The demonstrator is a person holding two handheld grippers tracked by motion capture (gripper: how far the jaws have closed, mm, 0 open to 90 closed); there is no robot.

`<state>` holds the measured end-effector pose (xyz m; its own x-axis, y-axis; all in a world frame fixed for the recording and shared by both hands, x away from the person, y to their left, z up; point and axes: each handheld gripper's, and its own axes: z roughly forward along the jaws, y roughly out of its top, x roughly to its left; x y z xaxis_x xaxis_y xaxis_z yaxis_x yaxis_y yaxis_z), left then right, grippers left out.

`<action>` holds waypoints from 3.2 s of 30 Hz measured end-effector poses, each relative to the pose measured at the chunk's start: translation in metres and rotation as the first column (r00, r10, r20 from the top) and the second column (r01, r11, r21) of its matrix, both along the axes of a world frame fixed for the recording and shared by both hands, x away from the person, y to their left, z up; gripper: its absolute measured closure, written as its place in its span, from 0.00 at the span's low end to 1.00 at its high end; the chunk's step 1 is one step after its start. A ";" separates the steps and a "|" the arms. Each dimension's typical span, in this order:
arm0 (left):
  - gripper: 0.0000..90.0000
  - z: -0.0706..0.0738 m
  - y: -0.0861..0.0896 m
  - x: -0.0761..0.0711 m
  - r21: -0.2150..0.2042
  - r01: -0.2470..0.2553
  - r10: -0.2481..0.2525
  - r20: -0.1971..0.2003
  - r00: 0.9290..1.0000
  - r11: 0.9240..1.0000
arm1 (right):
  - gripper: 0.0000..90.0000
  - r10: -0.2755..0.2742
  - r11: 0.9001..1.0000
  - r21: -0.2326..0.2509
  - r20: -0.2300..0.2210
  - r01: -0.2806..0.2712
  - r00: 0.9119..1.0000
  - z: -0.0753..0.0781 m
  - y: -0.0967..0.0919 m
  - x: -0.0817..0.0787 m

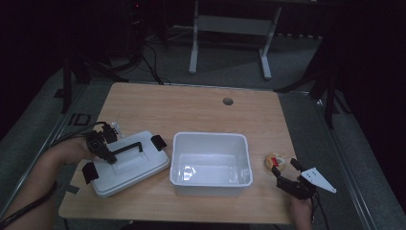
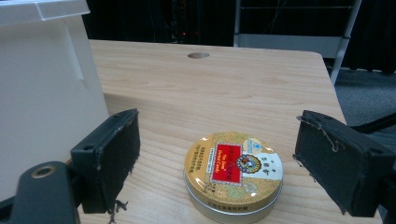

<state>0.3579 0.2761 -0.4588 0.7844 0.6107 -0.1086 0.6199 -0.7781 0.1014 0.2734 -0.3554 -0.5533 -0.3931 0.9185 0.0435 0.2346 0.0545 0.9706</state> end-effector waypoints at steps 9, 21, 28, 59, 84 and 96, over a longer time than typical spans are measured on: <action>0.93 -0.020 0.002 0.000 -0.009 -0.005 0.004 -0.029 1.000 1.000 | 0.15 -0.001 1.000 0.013 -0.004 0.001 1.000 0.000 -0.001 0.000; 0.91 -0.034 0.013 -0.002 -0.068 -0.022 0.021 -0.025 0.999 0.997 | 0.15 0.004 0.999 0.044 -0.034 -0.003 0.999 0.001 -0.004 0.001; 0.61 -0.033 0.015 -0.001 -0.092 -0.057 0.055 -0.026 0.998 0.994 | 0.15 0.025 1.000 0.009 -0.141 -0.024 0.990 0.007 -0.009 0.007; 0.39 -0.018 0.016 -0.004 -0.086 -0.039 0.037 -0.028 0.999 0.996 | 0.16 0.298 0.602 -0.344 -0.741 -0.721 0.602 0.035 -0.002 0.026; 0.39 -0.014 0.012 -0.007 -0.058 -0.017 0.015 -0.038 0.999 0.998 | 0.14 0.088 0.243 -0.493 -0.847 -0.836 0.525 0.076 0.029 0.068; 0.39 -0.013 0.010 -0.005 -0.055 -0.009 0.007 -0.035 0.999 0.998 | 0.14 0.146 0.210 -0.523 -0.819 -0.826 0.555 0.075 0.043 0.102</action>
<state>0.3531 0.2860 -0.4722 0.7749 0.6090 -0.1693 0.6297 -0.7672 0.1224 0.3759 -0.3120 -0.4779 -0.9729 0.1773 -0.1482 0.1778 0.9840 0.0099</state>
